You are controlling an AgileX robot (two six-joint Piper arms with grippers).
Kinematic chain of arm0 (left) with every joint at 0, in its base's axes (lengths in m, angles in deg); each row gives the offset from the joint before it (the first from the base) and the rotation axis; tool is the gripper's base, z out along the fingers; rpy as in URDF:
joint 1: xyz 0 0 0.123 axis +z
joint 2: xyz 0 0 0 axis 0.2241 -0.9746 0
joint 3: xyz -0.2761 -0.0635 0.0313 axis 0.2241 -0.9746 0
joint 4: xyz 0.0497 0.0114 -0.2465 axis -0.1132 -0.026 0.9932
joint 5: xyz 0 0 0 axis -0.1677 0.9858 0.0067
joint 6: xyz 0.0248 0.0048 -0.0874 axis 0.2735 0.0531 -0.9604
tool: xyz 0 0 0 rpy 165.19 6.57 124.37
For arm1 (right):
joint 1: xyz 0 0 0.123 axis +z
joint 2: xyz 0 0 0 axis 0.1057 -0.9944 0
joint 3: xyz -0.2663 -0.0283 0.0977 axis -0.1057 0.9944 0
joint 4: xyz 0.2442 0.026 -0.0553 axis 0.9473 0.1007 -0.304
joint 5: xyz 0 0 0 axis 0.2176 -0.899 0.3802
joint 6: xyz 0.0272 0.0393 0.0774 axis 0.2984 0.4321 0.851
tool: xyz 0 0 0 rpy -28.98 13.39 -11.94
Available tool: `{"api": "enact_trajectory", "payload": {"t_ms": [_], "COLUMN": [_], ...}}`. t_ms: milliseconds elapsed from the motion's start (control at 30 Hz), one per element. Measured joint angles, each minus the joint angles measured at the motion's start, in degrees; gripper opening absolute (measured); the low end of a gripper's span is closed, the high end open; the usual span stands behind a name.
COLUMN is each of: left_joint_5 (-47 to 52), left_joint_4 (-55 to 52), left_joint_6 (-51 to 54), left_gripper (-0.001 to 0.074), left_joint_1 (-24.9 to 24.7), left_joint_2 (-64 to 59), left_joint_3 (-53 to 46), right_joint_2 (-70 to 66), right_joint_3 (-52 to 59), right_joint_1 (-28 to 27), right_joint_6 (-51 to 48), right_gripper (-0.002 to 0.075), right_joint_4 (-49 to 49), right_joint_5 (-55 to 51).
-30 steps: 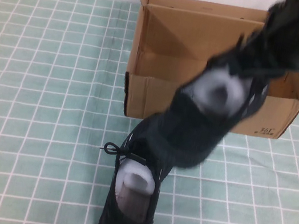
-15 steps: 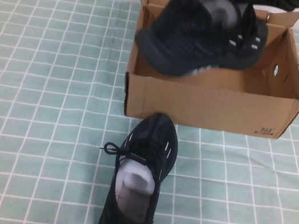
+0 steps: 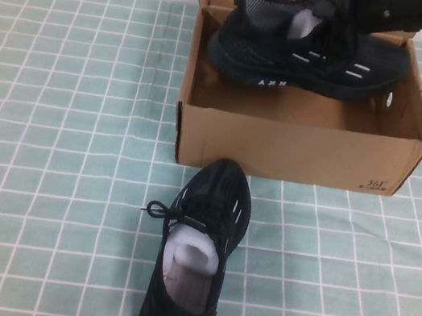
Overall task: Put shoes into padded shoe box
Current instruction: Place the shoe in the shoe box
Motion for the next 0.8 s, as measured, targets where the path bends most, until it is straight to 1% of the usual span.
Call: {"api": "enact_trajectory", "payload": {"t_ms": [33,67,100,133,167,233,267,300,333,467,500,533,667,800], "left_joint_5": [0.0,0.0,0.0,0.0,0.0,0.0,0.0,0.0,0.0,0.0,0.0,0.0,0.0,0.0], "left_joint_4": [0.0,0.0,0.0,0.0,0.0,0.0,0.0,0.0,0.0,0.0,0.0,0.0,0.0,0.0], "left_joint_6": [0.0,0.0,0.0,0.0,0.0,0.0,0.0,0.0,0.0,0.0,0.0,0.0,0.0,0.0], "left_gripper": [-0.0004,-0.0004,-0.0004,-0.0004,-0.0004,-0.0004,-0.0004,-0.0004,-0.0004,-0.0004,-0.0004,-0.0004,-0.0004,-0.0004], "left_joint_1": [0.0,0.0,0.0,0.0,0.0,0.0,0.0,0.0,0.0,0.0,0.0,0.0,0.0,0.0], "left_joint_2": [0.0,0.0,0.0,0.0,0.0,0.0,0.0,0.0,0.0,0.0,0.0,0.0,0.0,0.0], "left_joint_3": [0.0,0.0,0.0,0.0,0.0,0.0,0.0,0.0,0.0,0.0,0.0,0.0,0.0,0.0], "right_joint_2": [-0.84,-1.56,-2.12,-2.77,-3.43,-4.57,-5.38,-5.91,-6.53,-8.51,-8.85,-9.19,-10.64,-11.99], "right_joint_3": [0.0,0.0,0.0,0.0,-0.25,-0.63,-0.89,-1.12,-1.27,-1.25,-1.25,-1.25,-1.34,-1.47], "right_joint_1": [-0.1,-0.1,-0.1,-0.21,-0.44,-0.98,-1.22,-1.52,-1.91,-2.53,-2.53,-2.53,-2.57,-2.57], "right_joint_6": [1.92,1.38,-0.41,0.78,-0.79,-0.79,0.14,-0.79,0.14,0.14,-0.79,0.06,0.06,-0.36], "right_gripper": [-0.0001,-0.0001,-0.0001,-0.0001,-0.0001,-0.0001,-0.0001,-0.0001,-0.0001,-0.0001,-0.0001,-0.0001,-0.0001,-0.0001], "right_joint_4": [0.1,0.1,0.36,0.47,0.64,1.08,1.22,1.49,2.05,4.83,5.33,6.03,8.63,9.07], "right_joint_5": [-7.67,-6.49,1.31,-5.03,1.29,1.44,-4.04,1.96,-3.86,-1.64,6.88,-0.19,3.52,6.21]}}
